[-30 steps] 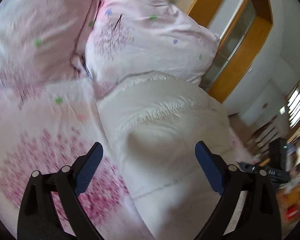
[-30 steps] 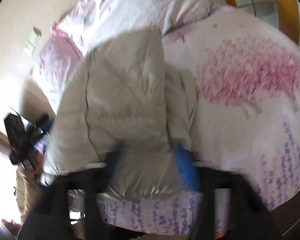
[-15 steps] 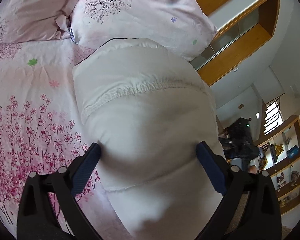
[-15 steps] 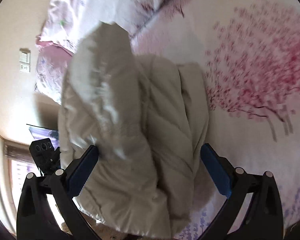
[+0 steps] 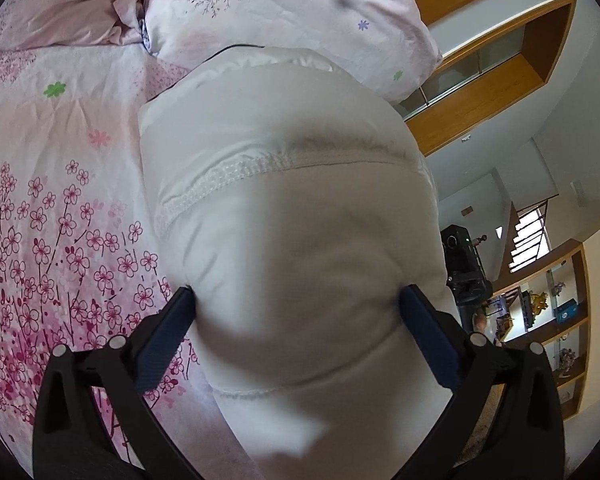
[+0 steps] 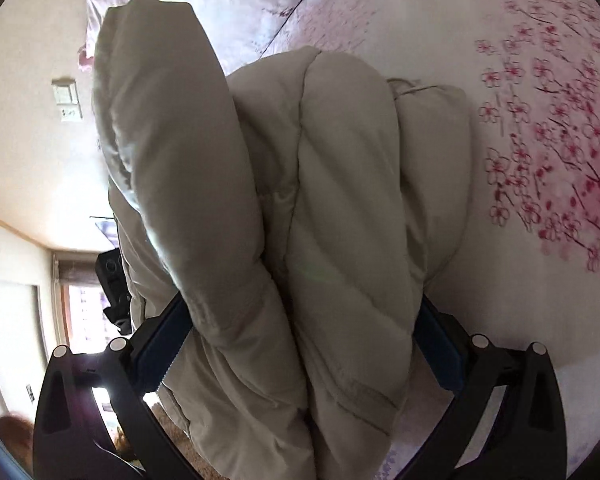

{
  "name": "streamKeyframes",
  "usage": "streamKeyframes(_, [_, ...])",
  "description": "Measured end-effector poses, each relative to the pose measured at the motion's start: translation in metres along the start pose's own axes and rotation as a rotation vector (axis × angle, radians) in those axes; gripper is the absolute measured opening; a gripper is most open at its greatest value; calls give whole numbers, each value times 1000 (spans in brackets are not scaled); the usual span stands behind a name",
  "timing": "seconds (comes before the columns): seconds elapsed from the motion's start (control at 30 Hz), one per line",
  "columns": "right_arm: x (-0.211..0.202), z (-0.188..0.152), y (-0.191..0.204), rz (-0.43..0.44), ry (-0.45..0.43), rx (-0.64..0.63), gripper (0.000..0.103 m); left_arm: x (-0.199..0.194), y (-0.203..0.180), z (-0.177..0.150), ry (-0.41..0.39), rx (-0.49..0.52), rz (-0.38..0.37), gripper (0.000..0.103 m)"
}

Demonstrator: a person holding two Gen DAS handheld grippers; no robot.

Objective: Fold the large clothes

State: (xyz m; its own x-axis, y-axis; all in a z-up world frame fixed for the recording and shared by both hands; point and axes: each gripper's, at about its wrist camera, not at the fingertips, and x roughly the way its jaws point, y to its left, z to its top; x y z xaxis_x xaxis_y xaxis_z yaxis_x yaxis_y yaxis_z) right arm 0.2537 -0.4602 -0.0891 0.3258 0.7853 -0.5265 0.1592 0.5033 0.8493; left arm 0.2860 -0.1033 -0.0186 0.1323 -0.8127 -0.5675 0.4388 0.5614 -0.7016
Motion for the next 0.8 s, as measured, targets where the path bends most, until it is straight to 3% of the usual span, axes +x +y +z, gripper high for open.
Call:
streamKeyframes(0.27, [0,1,-1,17,-10,-71,102,2,12,-3,20,-75,-49,101])
streamKeyframes(0.4, [13,0,9,61,-1,-180,102,2,19,-3,20,-103,-94,101])
streamKeyframes(0.63, [24,-8,31,185,-22,-290,76,-16,21,-10,-34,-80,-141,85])
streamKeyframes(0.8, [36,-4,57,201,-29,-327,69,-47,20,-5,-107,-47,-126,81])
